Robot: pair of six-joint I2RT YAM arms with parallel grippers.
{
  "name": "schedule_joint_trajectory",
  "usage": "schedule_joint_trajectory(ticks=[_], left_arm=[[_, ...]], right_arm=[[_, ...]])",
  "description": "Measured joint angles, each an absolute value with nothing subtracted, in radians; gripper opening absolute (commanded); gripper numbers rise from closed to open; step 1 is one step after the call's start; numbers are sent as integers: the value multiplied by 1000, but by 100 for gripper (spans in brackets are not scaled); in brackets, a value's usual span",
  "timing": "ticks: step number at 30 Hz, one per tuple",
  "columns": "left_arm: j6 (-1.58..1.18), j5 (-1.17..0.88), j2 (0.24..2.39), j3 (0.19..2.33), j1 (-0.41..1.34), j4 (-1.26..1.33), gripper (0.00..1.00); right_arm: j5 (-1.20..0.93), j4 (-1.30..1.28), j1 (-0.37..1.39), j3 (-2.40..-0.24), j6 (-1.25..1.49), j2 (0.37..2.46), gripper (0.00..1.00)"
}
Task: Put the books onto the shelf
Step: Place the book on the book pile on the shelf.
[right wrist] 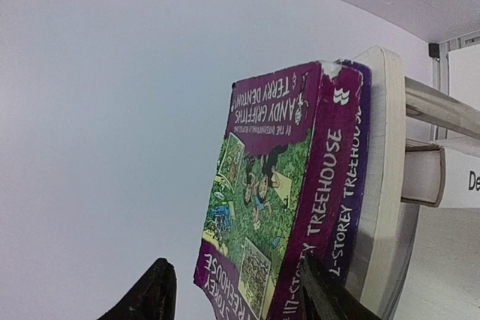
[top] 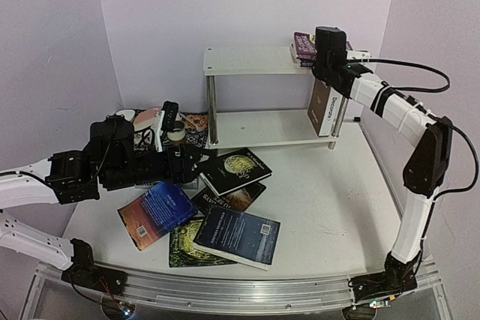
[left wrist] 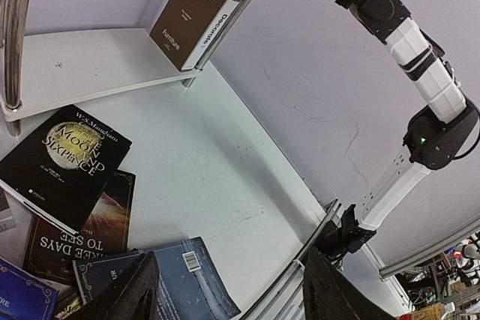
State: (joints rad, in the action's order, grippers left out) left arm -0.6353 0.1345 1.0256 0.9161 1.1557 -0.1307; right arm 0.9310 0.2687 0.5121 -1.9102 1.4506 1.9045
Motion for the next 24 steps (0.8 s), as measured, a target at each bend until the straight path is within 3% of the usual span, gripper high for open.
schedule_joint_trajectory(ticks=[5, 12, 18, 24], left_arm=[[-636, 134, 1019, 902, 1156, -132, 66], [-636, 136, 1003, 896, 1156, -131, 67], [-636, 144, 999, 893, 1156, -132, 67], [-633, 153, 988, 889, 1156, -132, 67]], right_arm=[[918, 258, 508, -1890, 1341, 1846, 59], [740, 208, 430, -1853, 1140, 1706, 61], [426, 89, 265, -1824, 984, 1605, 77], [44, 7, 96, -1800, 852, 1600, 44]])
